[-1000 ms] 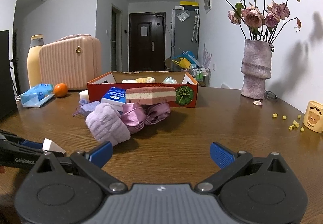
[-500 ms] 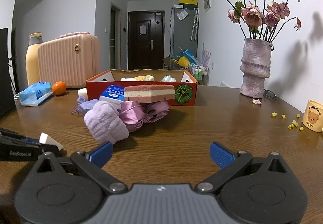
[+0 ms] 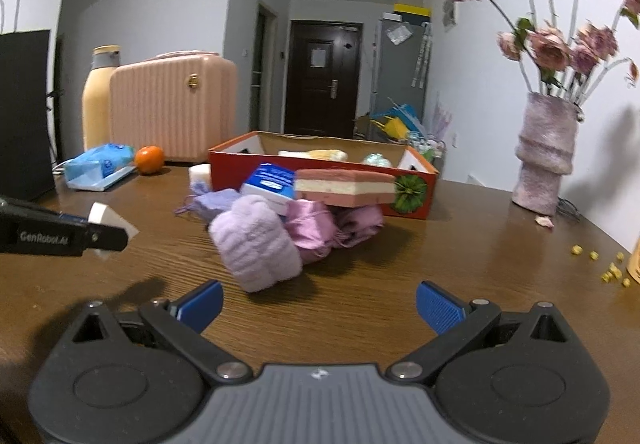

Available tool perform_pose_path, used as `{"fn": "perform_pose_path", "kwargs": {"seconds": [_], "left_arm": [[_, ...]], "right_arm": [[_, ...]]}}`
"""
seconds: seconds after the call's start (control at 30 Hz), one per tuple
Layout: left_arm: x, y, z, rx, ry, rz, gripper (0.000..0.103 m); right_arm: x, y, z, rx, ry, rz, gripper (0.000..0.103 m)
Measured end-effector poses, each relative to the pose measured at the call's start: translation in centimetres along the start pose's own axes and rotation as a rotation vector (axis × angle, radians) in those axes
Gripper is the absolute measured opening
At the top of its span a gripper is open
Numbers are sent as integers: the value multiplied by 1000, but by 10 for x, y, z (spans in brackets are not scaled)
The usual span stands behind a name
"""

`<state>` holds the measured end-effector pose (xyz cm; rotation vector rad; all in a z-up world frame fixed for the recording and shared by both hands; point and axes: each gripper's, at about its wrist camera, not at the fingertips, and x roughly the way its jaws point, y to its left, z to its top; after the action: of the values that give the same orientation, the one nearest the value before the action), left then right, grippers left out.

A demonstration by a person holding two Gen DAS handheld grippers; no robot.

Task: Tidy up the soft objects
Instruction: 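Grasp the white foam cylinder with the left gripper, then grasp the lilac fluffy towel with the right gripper while the left gripper holds the cylinder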

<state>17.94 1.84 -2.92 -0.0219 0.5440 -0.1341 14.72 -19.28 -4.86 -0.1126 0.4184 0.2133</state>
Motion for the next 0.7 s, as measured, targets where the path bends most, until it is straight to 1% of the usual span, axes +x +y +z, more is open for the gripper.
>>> {"fn": "perform_pose_path", "kwargs": {"seconds": [0.17, 0.3, 0.53, 0.7], "left_arm": [[-4, 7, 3, -3, -28, 13, 19], [-8, 16, 4, -13, -47, 29, 19], [-9, 31, 7, -35, -59, 52, 19], [-10, 40, 8, -51, -64, 65, 19]], "right_arm": [[15, 17, 6, -32, 9, 53, 103], [29, 28, 13, -42, 12, 73, 101], [57, 41, 25, -35, 23, 59, 96], [76, 43, 31, -25, 42, 65, 88]]}}
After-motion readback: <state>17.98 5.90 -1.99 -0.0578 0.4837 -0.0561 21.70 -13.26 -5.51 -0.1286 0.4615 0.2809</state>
